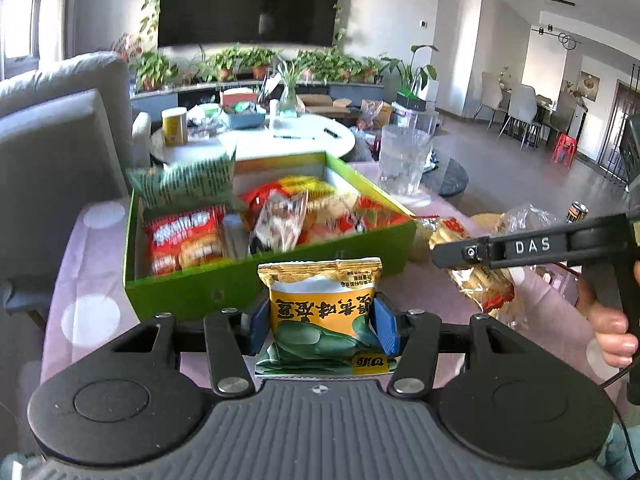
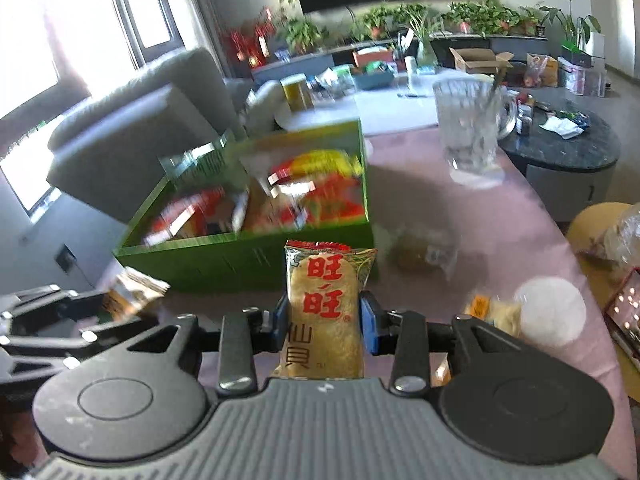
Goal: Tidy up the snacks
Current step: 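Carry both held bags over the green box with the left and right grippers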
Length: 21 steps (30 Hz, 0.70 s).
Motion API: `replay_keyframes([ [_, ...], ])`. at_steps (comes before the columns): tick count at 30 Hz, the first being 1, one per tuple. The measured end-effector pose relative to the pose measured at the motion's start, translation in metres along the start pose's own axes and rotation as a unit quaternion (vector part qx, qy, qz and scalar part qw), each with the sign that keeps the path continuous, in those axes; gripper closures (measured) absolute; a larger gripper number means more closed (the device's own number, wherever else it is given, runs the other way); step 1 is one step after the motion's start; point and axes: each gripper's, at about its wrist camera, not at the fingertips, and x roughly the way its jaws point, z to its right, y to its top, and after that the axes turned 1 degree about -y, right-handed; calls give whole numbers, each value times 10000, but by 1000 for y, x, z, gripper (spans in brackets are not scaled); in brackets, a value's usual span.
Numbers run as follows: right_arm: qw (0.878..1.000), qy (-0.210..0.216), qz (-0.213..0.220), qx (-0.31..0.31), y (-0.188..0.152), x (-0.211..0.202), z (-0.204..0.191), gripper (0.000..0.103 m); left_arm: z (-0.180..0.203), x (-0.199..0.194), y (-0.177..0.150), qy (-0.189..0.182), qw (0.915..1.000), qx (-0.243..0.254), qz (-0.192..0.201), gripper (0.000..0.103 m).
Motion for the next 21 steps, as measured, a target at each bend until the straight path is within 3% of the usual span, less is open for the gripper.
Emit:
replay_keyframes([
  [11,9989,223,386,-174,43,5,-24,20,-4,13,43,241,9987,254,383,53],
  [21,9979,396,444,-242,72,32,-31,20,-33,56,72,478,9985,92,268,53],
])
